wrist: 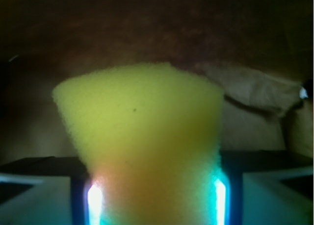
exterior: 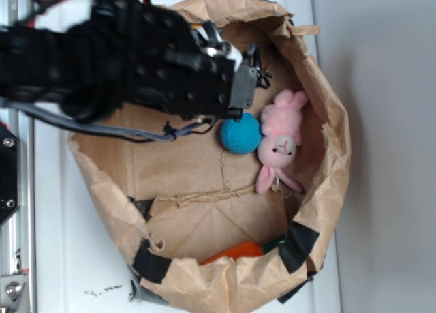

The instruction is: Grab the green sponge.

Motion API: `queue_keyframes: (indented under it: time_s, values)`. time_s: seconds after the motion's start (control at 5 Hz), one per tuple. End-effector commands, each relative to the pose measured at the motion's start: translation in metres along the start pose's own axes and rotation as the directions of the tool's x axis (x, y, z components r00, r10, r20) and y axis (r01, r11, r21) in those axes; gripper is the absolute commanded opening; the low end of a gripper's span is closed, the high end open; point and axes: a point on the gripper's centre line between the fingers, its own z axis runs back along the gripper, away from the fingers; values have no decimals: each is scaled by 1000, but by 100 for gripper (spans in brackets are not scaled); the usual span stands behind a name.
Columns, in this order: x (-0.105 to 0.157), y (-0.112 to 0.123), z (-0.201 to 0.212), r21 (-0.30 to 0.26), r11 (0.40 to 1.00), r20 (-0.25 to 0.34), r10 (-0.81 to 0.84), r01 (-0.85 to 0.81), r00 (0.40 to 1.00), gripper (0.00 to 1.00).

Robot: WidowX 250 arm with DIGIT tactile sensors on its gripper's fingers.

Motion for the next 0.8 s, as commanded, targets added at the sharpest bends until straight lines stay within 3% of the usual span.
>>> queue_keyframes:
  time_s: [0.0,0.2,0.4,0.6]
  values:
    - [15,4,88,-184,896,-49,-419,405,906,0]
    - [6,9,103,-231,763,-53,-630,604,775,0]
    - [4,15,109,-211,593,-175,-805,777,567,0]
    - [6,13,114,-256,423,-91,-906,869,414,0]
